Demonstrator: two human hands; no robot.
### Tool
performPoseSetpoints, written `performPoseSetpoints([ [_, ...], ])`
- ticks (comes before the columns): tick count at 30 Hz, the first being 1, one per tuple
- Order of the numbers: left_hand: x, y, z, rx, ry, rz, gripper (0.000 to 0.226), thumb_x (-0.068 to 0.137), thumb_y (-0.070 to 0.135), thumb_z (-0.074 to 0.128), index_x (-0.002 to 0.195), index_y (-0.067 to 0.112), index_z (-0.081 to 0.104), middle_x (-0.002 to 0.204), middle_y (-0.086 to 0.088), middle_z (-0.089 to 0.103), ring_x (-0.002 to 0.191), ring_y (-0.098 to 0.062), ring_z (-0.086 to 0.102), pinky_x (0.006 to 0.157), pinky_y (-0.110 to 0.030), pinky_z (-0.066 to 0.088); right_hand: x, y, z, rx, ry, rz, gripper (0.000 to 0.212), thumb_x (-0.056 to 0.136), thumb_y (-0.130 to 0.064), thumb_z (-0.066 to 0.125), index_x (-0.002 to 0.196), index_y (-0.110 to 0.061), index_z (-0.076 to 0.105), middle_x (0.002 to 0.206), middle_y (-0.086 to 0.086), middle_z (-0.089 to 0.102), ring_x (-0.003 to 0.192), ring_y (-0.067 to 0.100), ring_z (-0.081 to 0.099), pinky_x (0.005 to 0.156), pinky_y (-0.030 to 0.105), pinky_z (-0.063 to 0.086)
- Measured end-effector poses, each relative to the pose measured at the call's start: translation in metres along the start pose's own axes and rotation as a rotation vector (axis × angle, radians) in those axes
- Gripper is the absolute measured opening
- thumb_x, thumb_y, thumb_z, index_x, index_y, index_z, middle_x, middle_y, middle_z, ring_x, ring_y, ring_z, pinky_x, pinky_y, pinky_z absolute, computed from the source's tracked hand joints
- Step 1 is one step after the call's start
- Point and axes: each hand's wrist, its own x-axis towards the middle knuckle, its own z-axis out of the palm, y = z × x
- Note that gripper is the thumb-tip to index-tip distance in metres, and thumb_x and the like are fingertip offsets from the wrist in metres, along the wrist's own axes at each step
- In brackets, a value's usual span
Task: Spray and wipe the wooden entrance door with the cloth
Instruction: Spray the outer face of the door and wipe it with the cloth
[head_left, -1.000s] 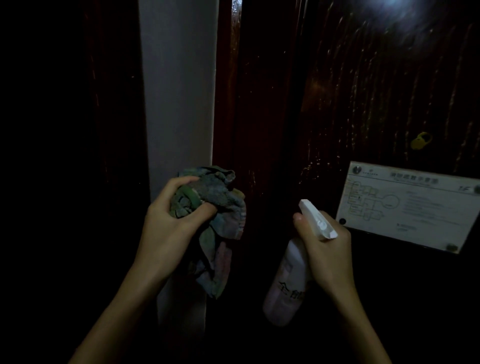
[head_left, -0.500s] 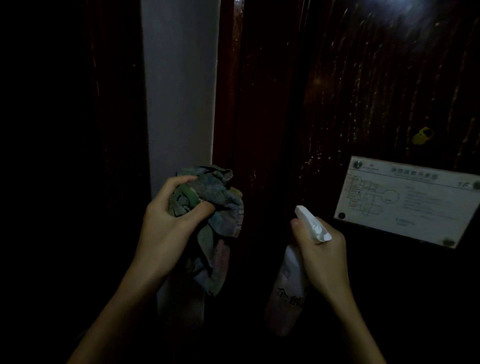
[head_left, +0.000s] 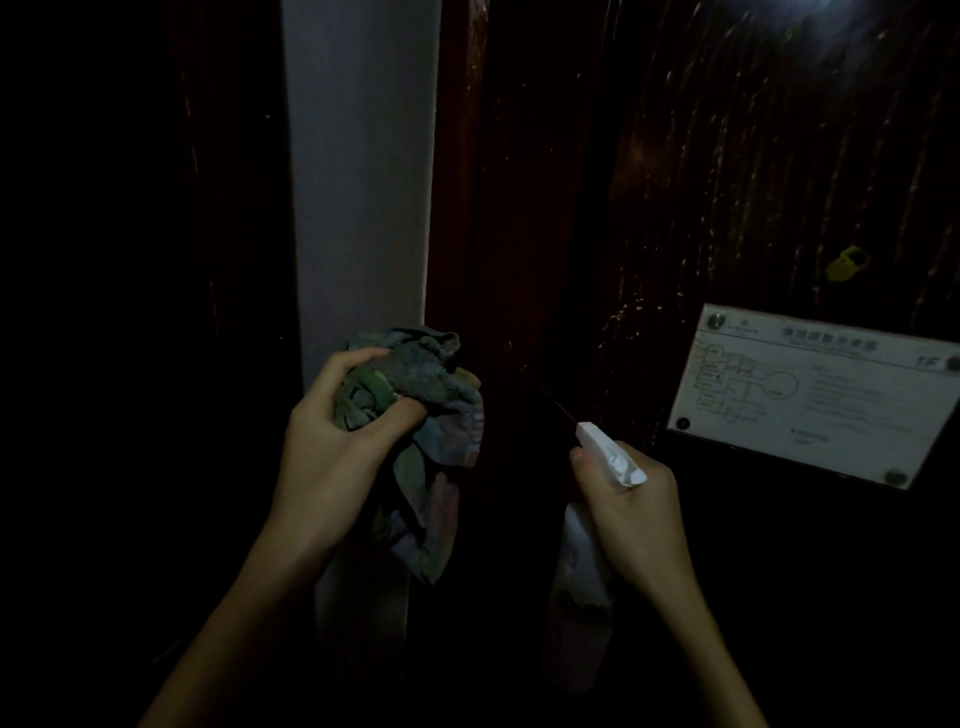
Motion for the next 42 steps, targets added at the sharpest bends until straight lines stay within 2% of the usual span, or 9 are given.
performPoseSetpoints([
  [6,0.0,-0.002,-0.002,0.0,0.017,-0.011,0.031,0.086,0.01,0.074,0.109,0.029,0.067,0.094,0.016,0.075,0.087,0.0,0.071,0.07,-0.012,0.053,-0.003,-0.001,-0.002,0.005,0.042,0.029,0.021,0.092,-0.024,0.064,0.075,-0.01,0.065,0.07,0.004,0.064,0.06,0.011,0.057,0.062,0.036,0.05],
  [9,0.0,-0.002,-0.001,-0.003,0.007,-0.014,0.03,0.086,0.009,0.073,0.107,0.029,0.066,0.092,0.019,0.075,0.086,0.002,0.071,0.069,-0.01,0.052,-0.003,0.002,0.0,0.006,0.05,0.022,0.03,0.092,-0.026,0.062,0.067,-0.011,0.059,0.063,0.003,0.061,0.058,0.02,0.058,0.058,0.043,0.05],
  [12,0.0,-0.003,-0.001,-0.003,0.007,-0.009,0.03,0.086,0.008,0.074,0.107,0.028,0.067,0.091,0.019,0.075,0.085,0.002,0.071,0.068,-0.01,0.051,-0.004,0.006,-0.001,0.007,0.062,0.026,0.027,0.092,-0.026,0.063,0.082,0.0,0.066,0.079,0.015,0.067,0.073,0.029,0.064,0.067,0.049,0.053],
  [16,0.002,-0.005,0.001,-0.009,0.01,-0.015,0.029,0.086,0.008,0.073,0.107,0.027,0.066,0.091,0.021,0.075,0.085,0.003,0.07,0.069,-0.01,0.051,-0.003,0.005,-0.005,0.015,0.049,0.013,0.022,0.092,-0.024,0.065,0.072,-0.016,0.063,0.068,0.003,0.063,0.061,0.015,0.059,0.061,0.037,0.05],
  [18,0.002,-0.006,0.003,-0.015,0.007,-0.019,0.03,0.086,0.008,0.073,0.107,0.028,0.066,0.092,0.02,0.075,0.086,0.002,0.071,0.069,-0.011,0.052,-0.002,0.004,-0.004,0.018,0.069,-0.014,0.019,0.093,-0.022,0.065,0.076,-0.013,0.065,0.073,0.008,0.065,0.061,0.01,0.057,0.06,0.029,0.048],
  [24,0.001,-0.007,0.007,-0.03,-0.009,-0.024,0.031,0.086,0.007,0.073,0.11,0.025,0.066,0.095,0.016,0.076,0.088,0.0,0.072,0.07,-0.012,0.053,-0.001,0.006,-0.005,0.021,0.129,-0.035,0.029,0.092,-0.016,0.066,0.066,-0.008,0.056,0.059,0.006,0.056,0.052,0.005,0.049,0.05,0.021,0.041],
  [30,0.003,-0.012,0.011,-0.021,-0.011,-0.048,0.032,0.086,0.009,0.073,0.111,0.027,0.066,0.097,0.016,0.075,0.09,-0.002,0.072,0.073,-0.015,0.056,-0.004,0.019,-0.002,-0.026,0.057,0.026,0.021,0.092,-0.018,0.064,0.074,-0.007,0.065,0.067,0.007,0.066,0.064,0.022,0.064,0.058,0.038,0.05],
  [35,0.004,-0.014,0.018,-0.037,-0.011,-0.06,0.031,0.086,0.007,0.074,0.109,0.026,0.067,0.095,0.014,0.076,0.088,-0.002,0.072,0.07,-0.013,0.054,-0.006,0.023,-0.003,-0.011,0.032,0.093,0.029,0.09,-0.02,0.066,0.064,-0.013,0.056,0.057,-0.005,0.056,0.055,0.007,0.055,0.053,0.025,0.044],
  [42,0.005,-0.015,0.026,-0.036,-0.019,-0.07,0.032,0.086,0.004,0.073,0.104,0.03,0.066,0.095,0.007,0.076,0.088,-0.004,0.072,0.071,-0.016,0.056,-0.006,0.019,-0.004,0.029,0.115,0.065,0.028,0.09,-0.017,0.066,0.068,-0.002,0.058,0.06,0.011,0.059,0.053,0.016,0.054,0.052,0.031,0.044],
])
